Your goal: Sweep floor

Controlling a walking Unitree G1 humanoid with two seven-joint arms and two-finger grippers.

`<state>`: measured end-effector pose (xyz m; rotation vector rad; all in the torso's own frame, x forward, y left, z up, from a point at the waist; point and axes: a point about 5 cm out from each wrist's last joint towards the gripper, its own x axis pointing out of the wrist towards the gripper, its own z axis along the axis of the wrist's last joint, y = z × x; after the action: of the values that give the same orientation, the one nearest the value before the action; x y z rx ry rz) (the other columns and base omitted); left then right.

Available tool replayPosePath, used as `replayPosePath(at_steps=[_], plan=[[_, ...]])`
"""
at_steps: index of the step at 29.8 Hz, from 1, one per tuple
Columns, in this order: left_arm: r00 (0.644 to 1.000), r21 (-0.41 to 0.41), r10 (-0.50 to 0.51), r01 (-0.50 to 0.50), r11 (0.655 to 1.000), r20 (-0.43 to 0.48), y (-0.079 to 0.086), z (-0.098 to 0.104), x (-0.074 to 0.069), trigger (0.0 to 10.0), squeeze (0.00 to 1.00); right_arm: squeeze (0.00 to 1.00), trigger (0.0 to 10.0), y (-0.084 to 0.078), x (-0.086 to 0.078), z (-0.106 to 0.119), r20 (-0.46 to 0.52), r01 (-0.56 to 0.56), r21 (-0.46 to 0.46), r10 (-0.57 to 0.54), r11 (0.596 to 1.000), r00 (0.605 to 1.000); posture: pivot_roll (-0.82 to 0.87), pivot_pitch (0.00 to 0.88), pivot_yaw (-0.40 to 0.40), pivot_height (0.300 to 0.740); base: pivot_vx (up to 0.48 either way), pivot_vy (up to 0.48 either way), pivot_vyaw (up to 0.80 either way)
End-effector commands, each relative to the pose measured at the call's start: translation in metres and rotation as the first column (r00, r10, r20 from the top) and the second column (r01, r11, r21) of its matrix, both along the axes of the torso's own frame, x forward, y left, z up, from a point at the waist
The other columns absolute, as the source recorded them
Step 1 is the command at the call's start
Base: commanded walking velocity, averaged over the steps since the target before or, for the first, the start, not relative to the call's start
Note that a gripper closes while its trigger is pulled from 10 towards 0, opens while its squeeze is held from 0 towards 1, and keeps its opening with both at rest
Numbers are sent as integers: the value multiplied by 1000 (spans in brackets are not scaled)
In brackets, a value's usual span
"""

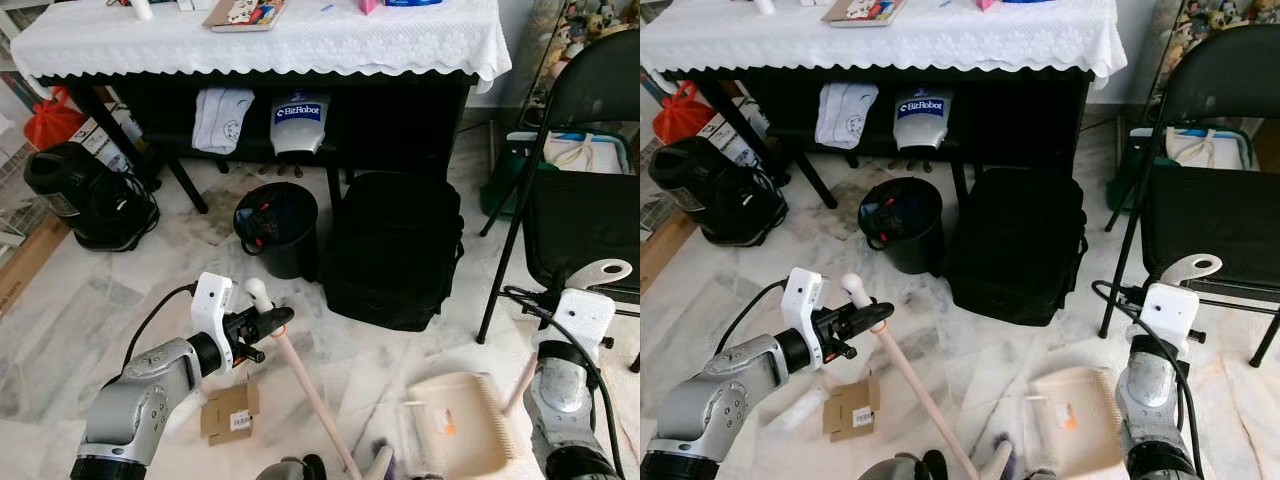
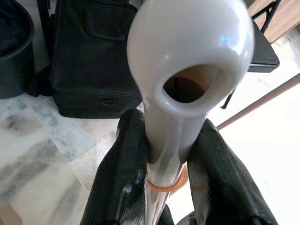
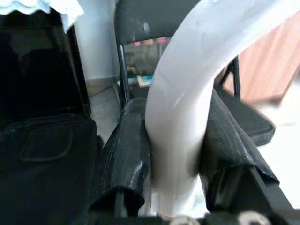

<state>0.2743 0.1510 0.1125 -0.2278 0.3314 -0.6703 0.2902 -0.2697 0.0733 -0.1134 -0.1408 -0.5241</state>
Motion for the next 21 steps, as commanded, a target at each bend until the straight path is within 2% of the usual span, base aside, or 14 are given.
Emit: replayPosePath(at_steps=[1,6,9,13,15,20,21], plan=[[1000,-18,15,-16,1000,-25,6,-3,-4,10000,0,0,10000,11,6,-2,-12,-35,35,36,999,999,152,193,154,740,0,0,0],[999,-22,21,-22,1000,-23,7,-2,-3,10000,0,0,10000,28,13,-3,-3,-111,85,111,990,994,156,187,155,740,0,0,0],[1000,-33,26,-26,999,-8,6,0,-2,10000,0,0,10000,30,13,-6,-11,-128,104,130,986,991,155,184,155,740,0,0,0],[999,-20,44,-43,999,16,6,1,1,10000,0,0,10000,31,12,-8,-20,-128,106,131,986,991,152,174,153,740,0,0,0],[992,-26,104,-103,994,75,9,11,11,10000,0,0,10000,35,12,-11,-39,-164,102,168,981,985,155,166,153,740,0,0,0],[988,-30,122,-120,992,92,10,15,16,10000,0,0,10000,40,13,-13,-57,-197,92,203,976,978,156,161,153,740,0,0,0],[986,-25,132,-130,991,105,11,17,17,10000,0,0,10000,44,13,-16,-84,-224,68,230,972,970,157,159,155,740,0,0,0]])
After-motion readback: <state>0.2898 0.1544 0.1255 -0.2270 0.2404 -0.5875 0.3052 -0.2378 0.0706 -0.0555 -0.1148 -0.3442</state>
